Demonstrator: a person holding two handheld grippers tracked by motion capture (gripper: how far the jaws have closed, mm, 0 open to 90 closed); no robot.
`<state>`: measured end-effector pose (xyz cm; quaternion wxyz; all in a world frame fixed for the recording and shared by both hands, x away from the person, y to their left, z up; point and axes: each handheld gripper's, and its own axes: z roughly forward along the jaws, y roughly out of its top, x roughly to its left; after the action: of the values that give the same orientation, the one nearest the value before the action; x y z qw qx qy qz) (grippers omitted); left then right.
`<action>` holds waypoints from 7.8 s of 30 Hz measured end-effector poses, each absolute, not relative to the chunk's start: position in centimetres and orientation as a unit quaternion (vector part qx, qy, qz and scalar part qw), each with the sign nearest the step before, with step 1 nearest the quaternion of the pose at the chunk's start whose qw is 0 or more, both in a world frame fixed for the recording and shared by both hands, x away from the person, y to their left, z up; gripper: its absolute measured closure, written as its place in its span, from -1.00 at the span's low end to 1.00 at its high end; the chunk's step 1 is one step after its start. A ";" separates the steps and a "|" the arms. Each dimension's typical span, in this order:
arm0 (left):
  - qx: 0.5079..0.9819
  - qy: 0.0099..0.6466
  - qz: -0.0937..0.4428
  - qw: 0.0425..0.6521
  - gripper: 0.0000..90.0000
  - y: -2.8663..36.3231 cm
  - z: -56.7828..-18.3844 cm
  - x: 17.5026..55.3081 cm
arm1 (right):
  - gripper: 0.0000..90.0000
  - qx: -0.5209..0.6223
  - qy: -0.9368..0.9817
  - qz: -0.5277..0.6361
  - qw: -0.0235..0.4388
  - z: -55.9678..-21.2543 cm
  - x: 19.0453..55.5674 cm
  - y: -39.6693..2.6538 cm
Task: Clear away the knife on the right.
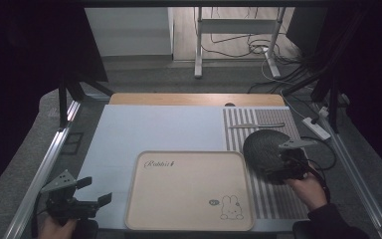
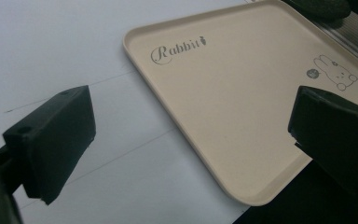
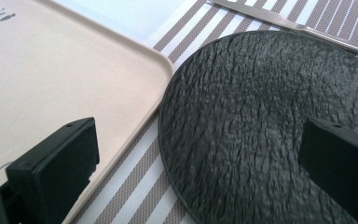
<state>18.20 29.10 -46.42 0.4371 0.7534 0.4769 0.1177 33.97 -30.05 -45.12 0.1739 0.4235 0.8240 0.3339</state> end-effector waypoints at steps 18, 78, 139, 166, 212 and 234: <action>0.754 0.476 0.117 0.438 -0.96 29.1 -46.4 18.2 | -1.00 0.431 0.823 0.316 0.190 -45.4 39.3 -29.0; 0.757 0.472 0.121 0.436 -0.96 29.0 -46.4 18.2 | 0.99 0.397 0.882 0.236 0.091 -49.9 54.6 -25.1; 0.760 0.471 0.122 0.430 -0.96 28.9 -46.4 18.3 | -1.00 0.535 0.819 0.156 0.133 -48.8 57.8 -31.5; 0.761 0.471 0.123 0.429 -0.96 28.8 -46.4 18.2 | 0.78 0.506 0.842 0.156 0.108 -49.0 57.2 -33.8; 0.764 0.467 0.125 0.428 -0.96 28.7 -46.3 18.3 | 0.78 0.495 0.832 0.215 0.128 -44.9 51.0 -34.2; 0.763 0.466 0.124 0.430 -0.96 28.7 -46.4 18.3 | 0.78 0.431 0.866 0.229 0.109 -45.3 44.2 -28.8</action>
<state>18.34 28.71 -46.35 0.4302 0.7628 0.4664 0.1242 44.16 -28.78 -45.34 0.1093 0.4309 0.8661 0.2286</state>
